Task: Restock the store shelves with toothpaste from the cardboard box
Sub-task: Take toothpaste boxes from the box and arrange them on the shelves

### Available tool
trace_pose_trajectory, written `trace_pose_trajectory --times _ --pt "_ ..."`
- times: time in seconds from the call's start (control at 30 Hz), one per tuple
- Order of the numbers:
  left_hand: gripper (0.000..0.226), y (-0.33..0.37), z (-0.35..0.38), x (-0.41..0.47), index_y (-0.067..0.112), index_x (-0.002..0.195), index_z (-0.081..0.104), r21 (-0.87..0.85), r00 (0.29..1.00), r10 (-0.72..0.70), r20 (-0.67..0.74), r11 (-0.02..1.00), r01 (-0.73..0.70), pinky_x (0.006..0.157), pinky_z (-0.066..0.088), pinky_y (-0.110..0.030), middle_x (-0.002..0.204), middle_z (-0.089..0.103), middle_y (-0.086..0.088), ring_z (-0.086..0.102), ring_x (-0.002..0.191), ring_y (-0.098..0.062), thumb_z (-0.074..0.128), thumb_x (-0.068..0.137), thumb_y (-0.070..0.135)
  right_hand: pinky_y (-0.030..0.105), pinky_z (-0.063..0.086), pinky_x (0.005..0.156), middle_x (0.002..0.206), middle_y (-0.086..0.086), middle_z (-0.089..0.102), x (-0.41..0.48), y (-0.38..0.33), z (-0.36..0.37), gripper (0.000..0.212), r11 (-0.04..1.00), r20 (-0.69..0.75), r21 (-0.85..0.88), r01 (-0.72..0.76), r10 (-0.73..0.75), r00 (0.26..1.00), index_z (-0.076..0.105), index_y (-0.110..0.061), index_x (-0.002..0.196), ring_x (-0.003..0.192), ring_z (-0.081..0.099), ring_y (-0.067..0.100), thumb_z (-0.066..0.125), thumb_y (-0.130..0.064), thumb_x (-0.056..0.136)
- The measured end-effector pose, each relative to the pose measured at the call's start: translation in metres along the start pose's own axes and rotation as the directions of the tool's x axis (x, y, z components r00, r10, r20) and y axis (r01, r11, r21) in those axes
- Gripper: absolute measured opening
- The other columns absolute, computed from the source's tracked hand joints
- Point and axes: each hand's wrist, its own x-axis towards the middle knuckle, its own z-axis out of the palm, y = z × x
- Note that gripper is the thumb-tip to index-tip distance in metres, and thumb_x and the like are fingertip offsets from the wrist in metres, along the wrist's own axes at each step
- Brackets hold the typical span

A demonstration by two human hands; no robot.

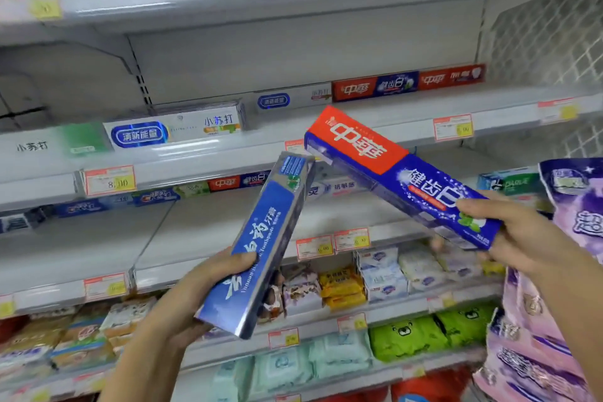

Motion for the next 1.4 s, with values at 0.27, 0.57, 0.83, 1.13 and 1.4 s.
trace_pose_trajectory --times 0.27,0.57,0.83,1.13,1.4 --pt "0.036 0.13 0.057 0.026 0.004 0.086 0.068 0.209 0.962 0.267 -0.062 0.946 -0.249 0.05 0.057 -0.03 0.074 0.071 -0.015 0.068 0.055 -0.025 0.077 0.061 0.027 0.02 0.04 0.041 0.069 0.011 0.072 0.051 -0.13 -0.043 0.057 0.93 -0.22 -0.354 0.102 -0.189 0.957 0.07 -0.008 0.085 0.055 0.067 0.019 0.081 -0.051 0.049" --pt "0.048 0.224 0.071 0.112 0.024 0.125 0.053 0.835 0.804 0.58 -0.132 0.503 -0.226 0.073 0.052 -0.03 0.102 0.066 -0.001 0.065 0.081 -0.021 0.072 0.081 0.024 0.016 0.038 0.039 0.058 0.002 0.067 0.151 -0.18 -0.082 0.029 0.795 -0.29 -0.604 -0.06 -0.149 0.945 0.066 -0.005 0.087 0.044 0.054 0.009 0.077 -0.028 0.075" --pt "0.059 0.225 0.04 0.148 0.026 0.138 0.041 0.998 0.762 0.646 0.043 0.01 -0.065 0.079 0.043 -0.028 0.125 0.06 -0.001 0.057 0.094 -0.019 0.066 0.085 0.021 0.033 0.049 0.086 0.11 0.011 0.067 0.205 -0.169 -0.112 0.041 0.668 -0.205 -0.741 -0.067 -0.131 0.97 0.061 -0.011 0.113 0.094 0.062 0.017 0.076 -0.028 0.079" --pt "0.057 0.206 0.014 0.164 0.03 0.14 0.041 0.996 0.816 0.574 0.067 0.008 -0.087 0.084 0.044 -0.023 0.128 0.058 0.003 0.055 0.097 -0.011 0.064 0.088 0.028 0.035 0.042 0.091 0.126 0.011 0.05 0.245 -0.136 -0.086 0.052 -0.214 -0.017 -0.973 -0.086 -0.307 0.952 0.056 -0.023 0.131 0.118 0.042 0.032 0.071 -0.029 0.082" --pt "0.067 0.198 0.024 0.174 0.036 0.138 0.039 0.989 0.774 0.633 0.017 -0.124 0.08 0.082 0.049 -0.027 0.121 0.063 0.011 0.059 0.098 -0.01 0.053 0.08 0.068 0.033 0.048 0.089 0.13 0.012 0.053 0.287 -0.117 -0.064 0.051 -0.198 -0.043 -0.976 -0.094 -0.247 0.968 0.044 -0.02 0.142 0.113 0.054 0.03 0.056 -0.028 0.093"
